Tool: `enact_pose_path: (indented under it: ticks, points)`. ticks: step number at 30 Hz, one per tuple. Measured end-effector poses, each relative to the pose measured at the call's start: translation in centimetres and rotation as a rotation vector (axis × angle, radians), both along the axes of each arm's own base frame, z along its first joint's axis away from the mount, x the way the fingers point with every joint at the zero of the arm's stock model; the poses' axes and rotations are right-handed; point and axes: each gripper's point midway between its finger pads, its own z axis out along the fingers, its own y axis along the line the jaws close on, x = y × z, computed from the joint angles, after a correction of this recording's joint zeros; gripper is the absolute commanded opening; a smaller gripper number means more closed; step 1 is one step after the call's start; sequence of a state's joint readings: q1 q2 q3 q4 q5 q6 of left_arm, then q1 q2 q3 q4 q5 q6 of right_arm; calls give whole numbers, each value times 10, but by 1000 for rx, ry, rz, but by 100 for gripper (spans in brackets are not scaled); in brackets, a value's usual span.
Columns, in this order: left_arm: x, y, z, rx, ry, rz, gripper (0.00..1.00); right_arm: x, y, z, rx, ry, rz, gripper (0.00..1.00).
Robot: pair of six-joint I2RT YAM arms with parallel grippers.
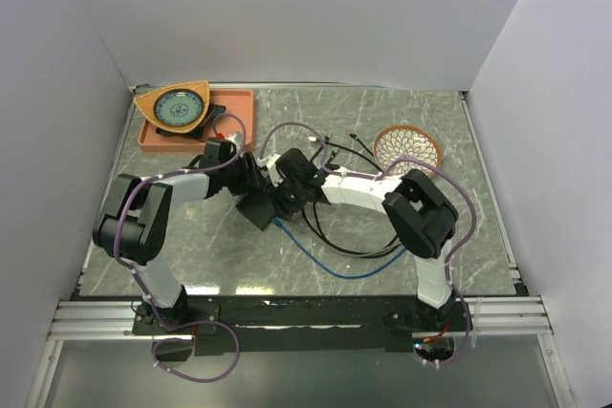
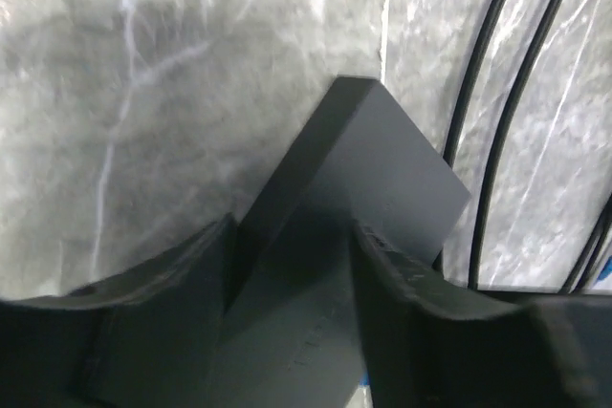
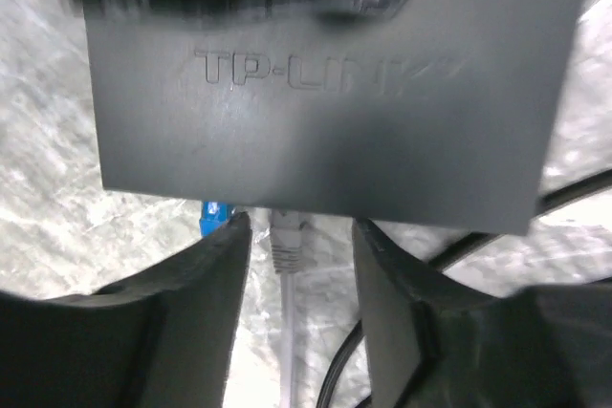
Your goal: Insert the plug into the switch port
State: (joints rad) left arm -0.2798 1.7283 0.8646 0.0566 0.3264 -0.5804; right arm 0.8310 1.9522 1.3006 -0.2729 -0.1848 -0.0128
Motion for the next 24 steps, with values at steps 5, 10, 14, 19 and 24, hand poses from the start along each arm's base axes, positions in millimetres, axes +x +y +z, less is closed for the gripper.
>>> enact_pose_path:
  ticks: [5,10,14,19,24]
  points:
    - [-11,2,6,21,40,2,81,8,-2,25,36,-84,-13,81]
    - [-18,13,26,59,25,32,86,19,-4,59,67,-176,-44,99]
    - [-15,18,63,59,-73,54,93,27,-13,79,61,-236,-86,99]
    - [-14,22,121,23,-231,77,96,41,-30,97,41,-279,-170,100]
    - [-19,27,172,-10,-371,97,96,61,-55,111,56,-285,-305,99]
